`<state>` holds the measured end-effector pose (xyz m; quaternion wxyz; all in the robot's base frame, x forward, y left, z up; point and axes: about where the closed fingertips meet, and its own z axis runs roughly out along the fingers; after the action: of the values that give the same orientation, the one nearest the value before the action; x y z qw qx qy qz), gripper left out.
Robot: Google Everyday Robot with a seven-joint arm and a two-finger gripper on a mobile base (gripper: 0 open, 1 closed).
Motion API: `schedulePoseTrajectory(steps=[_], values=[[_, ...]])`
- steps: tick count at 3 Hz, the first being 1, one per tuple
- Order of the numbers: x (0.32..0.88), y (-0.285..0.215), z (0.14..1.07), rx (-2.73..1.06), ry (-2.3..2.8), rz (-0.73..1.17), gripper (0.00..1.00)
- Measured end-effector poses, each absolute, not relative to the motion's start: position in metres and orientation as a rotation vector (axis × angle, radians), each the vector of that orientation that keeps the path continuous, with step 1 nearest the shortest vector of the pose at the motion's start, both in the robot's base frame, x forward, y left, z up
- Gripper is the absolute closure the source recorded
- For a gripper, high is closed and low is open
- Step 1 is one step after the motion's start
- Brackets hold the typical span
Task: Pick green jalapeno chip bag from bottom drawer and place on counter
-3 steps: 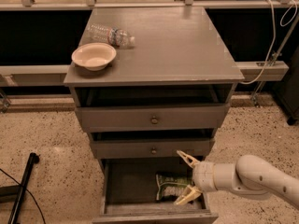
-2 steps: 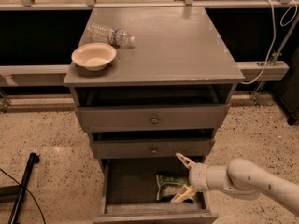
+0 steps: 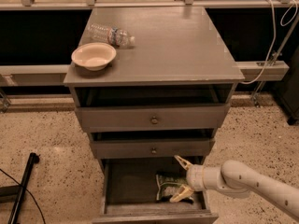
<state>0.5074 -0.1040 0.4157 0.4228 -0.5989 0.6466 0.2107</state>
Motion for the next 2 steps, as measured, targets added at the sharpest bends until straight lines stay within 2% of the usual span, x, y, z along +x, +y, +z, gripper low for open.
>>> schedulePoseTrajectory(steps=[2], values=[[0.511,-0.131,0.38,-1.508,1.779,0.439,0.0]])
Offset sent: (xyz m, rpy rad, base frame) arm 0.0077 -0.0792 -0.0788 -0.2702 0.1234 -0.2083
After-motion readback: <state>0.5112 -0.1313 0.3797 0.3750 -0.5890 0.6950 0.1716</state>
